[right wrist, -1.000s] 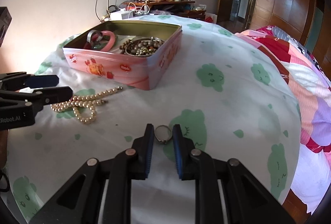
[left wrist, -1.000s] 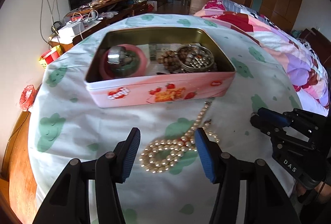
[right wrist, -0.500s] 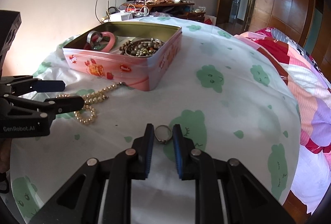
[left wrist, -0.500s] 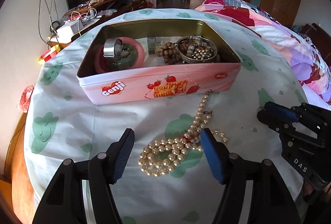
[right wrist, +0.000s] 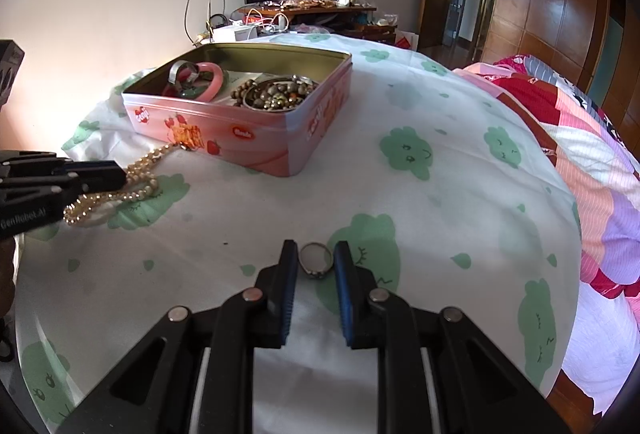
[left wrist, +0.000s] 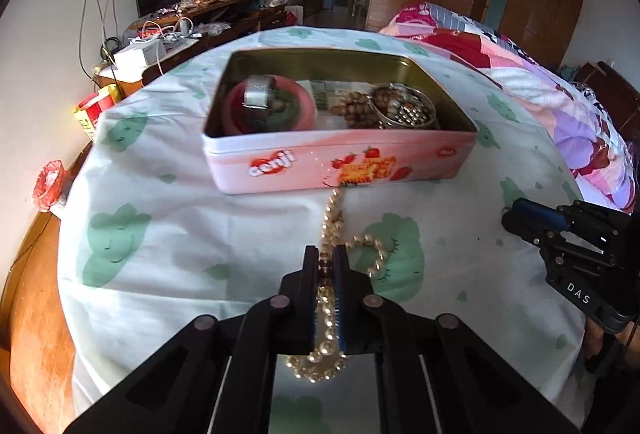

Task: Organize jewelry
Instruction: 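Carry the pearl necklace with the left tool while the right tool carries the ring into the tin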

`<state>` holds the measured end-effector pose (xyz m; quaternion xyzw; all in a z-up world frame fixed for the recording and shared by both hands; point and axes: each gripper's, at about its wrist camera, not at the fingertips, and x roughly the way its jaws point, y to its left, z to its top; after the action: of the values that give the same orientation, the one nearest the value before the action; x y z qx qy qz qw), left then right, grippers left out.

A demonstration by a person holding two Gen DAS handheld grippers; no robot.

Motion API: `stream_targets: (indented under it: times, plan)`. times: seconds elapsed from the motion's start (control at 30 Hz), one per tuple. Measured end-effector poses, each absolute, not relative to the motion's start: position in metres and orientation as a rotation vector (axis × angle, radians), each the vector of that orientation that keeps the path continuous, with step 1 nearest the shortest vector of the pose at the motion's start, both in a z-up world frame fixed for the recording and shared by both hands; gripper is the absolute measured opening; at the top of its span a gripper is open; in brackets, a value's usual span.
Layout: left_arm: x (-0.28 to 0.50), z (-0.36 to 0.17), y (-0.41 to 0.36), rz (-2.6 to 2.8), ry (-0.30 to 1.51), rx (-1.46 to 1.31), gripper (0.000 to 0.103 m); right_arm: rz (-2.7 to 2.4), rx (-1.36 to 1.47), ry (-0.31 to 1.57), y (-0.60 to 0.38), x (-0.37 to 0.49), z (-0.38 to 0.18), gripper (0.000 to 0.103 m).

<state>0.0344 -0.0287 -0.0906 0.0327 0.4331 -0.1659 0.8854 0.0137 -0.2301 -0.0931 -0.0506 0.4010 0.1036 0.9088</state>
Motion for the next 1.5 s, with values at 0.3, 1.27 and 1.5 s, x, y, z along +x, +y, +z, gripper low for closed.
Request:
stream_targets:
  times: [0.3,1.27,1.5]
  plan:
    - [0.028,-0.078,-0.018,-0.330,0.863,0.066,0.006,0.227,-0.099,0.808,-0.230,0.012,-0.090,0.021]
    - [0.029,-0.003,-0.004,-0.266,0.691,0.050,0.006,0.286,-0.093,0.683,-0.217,0.008,-0.038,0.021]
    - [0.035,0.014,-0.006,-0.264,0.656,0.057,0.006,0.302,-0.102,0.651,-0.211,0.016,-0.020,0.021]
